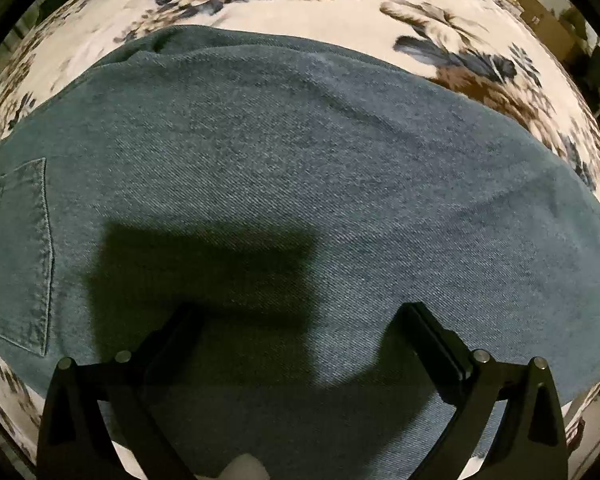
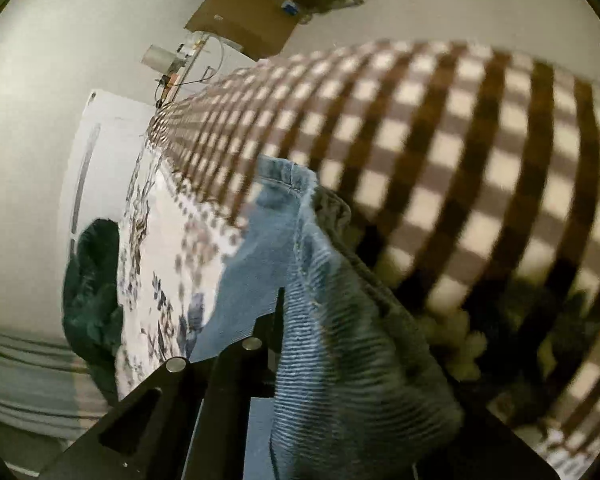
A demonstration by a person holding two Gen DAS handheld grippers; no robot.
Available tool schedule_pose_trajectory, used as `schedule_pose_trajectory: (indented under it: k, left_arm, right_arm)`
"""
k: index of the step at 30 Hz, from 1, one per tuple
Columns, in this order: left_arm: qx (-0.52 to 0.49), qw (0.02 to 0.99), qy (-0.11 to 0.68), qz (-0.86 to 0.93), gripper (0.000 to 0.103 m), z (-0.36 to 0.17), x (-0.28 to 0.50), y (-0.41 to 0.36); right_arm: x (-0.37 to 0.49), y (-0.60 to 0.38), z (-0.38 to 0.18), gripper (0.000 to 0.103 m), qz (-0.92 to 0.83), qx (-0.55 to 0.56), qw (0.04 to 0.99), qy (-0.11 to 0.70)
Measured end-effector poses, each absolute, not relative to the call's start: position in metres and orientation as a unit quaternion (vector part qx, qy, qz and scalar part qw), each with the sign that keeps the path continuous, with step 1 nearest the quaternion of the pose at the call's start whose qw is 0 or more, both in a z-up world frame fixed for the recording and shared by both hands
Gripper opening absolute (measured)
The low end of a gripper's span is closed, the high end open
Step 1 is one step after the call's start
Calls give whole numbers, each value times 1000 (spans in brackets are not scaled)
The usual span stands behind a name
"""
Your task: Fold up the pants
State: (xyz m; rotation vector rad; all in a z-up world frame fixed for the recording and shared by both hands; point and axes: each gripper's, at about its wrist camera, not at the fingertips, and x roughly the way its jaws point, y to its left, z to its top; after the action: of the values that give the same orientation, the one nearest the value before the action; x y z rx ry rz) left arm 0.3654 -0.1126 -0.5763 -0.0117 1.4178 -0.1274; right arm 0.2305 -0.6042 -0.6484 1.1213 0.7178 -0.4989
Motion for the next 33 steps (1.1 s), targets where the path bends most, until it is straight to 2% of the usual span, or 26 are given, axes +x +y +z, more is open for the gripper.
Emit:
schedule_pose_trajectory:
  k: [9, 15, 33]
  left_arm:
    - [2, 759, 648, -63, 103, -568, 370, -117]
    - [12, 772, 632, -66, 103, -568, 360, -114]
    - [59, 807, 584, -67, 103, -560, 337, -135]
  right_arm:
    - [256, -551, -561, 7, -191, 457, 803, 332]
    - [273, -519, -536, 7, -168, 431, 820, 337]
    - [272, -467, -536, 7, -129, 371, 842, 371]
